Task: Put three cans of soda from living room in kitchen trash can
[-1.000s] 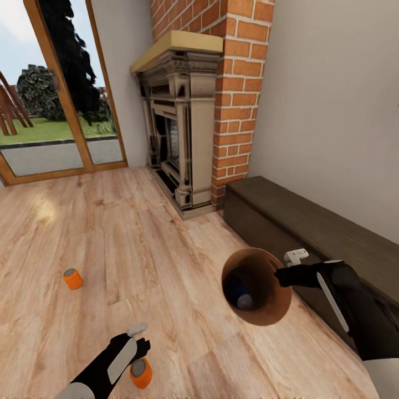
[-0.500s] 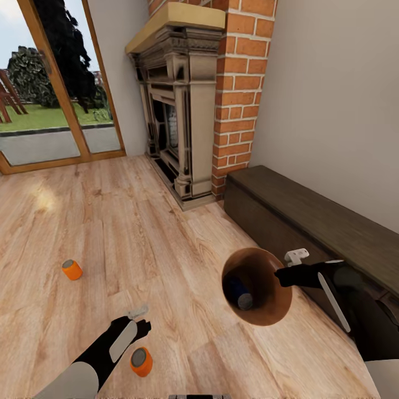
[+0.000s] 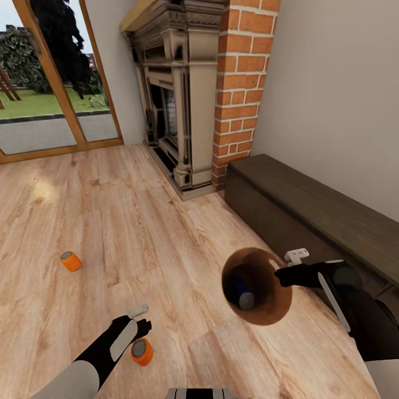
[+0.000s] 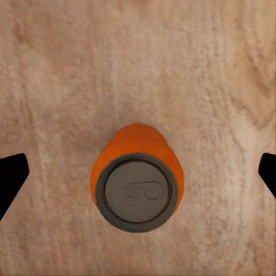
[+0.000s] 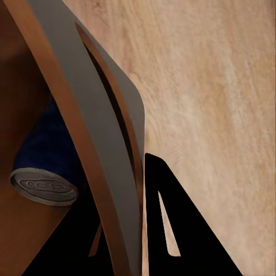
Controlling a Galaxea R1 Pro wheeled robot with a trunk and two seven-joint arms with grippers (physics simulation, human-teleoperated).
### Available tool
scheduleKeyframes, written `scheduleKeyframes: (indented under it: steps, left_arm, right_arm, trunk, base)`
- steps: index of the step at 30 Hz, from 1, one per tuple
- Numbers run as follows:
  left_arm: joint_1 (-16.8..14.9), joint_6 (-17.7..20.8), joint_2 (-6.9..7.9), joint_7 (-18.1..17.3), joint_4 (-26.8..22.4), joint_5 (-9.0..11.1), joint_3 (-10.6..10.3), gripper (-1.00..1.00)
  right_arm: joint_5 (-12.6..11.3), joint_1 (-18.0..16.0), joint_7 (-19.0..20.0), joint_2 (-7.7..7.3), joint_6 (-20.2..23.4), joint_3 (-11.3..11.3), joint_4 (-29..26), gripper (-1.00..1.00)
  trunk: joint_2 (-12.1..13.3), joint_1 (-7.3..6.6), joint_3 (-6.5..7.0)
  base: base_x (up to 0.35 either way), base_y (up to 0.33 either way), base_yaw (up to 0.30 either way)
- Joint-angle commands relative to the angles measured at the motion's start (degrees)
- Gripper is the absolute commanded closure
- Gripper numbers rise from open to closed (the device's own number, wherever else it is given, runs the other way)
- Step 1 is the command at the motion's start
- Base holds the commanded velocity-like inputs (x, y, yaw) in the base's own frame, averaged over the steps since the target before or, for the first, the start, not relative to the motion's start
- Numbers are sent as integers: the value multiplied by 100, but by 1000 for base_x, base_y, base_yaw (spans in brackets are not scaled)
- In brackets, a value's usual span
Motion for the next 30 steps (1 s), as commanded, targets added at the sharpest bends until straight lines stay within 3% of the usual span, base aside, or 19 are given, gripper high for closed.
scheduleKeyframes:
  steps: [1,9,30]
  left_arm:
    - [-34,3,2,0,0,-1,0,-100]
    - [-433,66,-11,0,146,7,0,-100]
    - [-461,54,-8,1,185,7,-26,-100]
  right_arm:
    - [-141,-2,30,1,23,-3,-6,100]
    - [-149,32,30,1,23,-8,-130,100]
    - [-147,49,30,1,23,-1,-201,100]
  trunk:
    - [-2,1,-22]
    - [-13,22,-199]
    - [-41,76,-665]
  base:
    - [0,0,0]
    - [0,0,0]
    - [0,0,0]
